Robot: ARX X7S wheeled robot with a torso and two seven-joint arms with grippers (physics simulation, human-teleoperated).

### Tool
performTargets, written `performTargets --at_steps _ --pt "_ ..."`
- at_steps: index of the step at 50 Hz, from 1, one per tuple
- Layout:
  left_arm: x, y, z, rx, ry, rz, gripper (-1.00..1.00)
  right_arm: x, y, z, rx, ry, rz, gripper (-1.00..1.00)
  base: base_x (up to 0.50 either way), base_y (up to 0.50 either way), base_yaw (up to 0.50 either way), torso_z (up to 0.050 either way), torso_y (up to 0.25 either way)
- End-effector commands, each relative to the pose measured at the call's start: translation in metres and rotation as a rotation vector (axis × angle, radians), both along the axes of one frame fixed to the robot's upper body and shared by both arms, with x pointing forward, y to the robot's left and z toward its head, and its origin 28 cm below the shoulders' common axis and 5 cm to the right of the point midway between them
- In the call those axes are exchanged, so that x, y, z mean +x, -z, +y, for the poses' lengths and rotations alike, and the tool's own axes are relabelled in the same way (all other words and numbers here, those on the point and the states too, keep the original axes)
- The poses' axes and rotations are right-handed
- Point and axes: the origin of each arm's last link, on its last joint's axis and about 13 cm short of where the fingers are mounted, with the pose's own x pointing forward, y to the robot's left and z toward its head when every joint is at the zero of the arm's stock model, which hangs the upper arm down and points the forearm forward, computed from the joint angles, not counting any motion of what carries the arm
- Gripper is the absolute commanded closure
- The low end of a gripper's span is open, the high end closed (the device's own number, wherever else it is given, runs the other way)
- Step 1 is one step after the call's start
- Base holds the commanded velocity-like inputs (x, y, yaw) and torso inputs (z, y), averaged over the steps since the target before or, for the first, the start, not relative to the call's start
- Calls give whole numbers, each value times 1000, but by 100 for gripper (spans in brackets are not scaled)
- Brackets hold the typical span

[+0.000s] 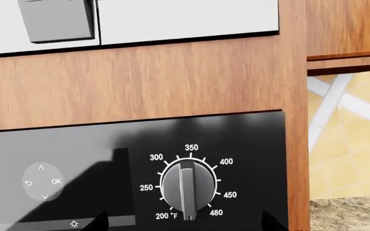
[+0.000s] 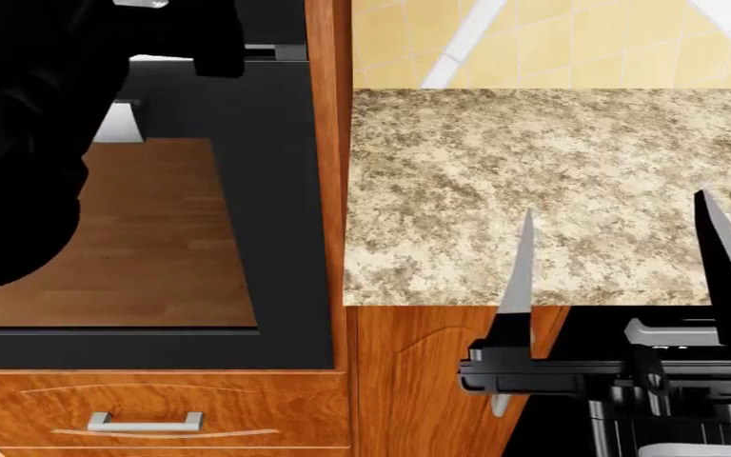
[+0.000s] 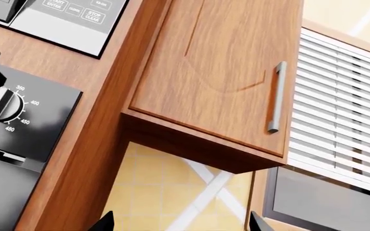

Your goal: Preheat the oven by turning the temperature knob.

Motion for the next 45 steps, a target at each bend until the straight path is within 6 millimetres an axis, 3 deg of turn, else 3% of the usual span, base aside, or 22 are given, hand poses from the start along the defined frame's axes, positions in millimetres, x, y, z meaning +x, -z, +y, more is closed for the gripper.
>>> performTargets --at_steps 1,45 --pt "8 1 -1 4 1 19 -100 0 0 0 1 -1 3 -100 0 0 0 0 0" --pt "31 -3 -4 8 -22 39 -100 1 0 1 -1 -1 6 -100 0 0 0 0 0"
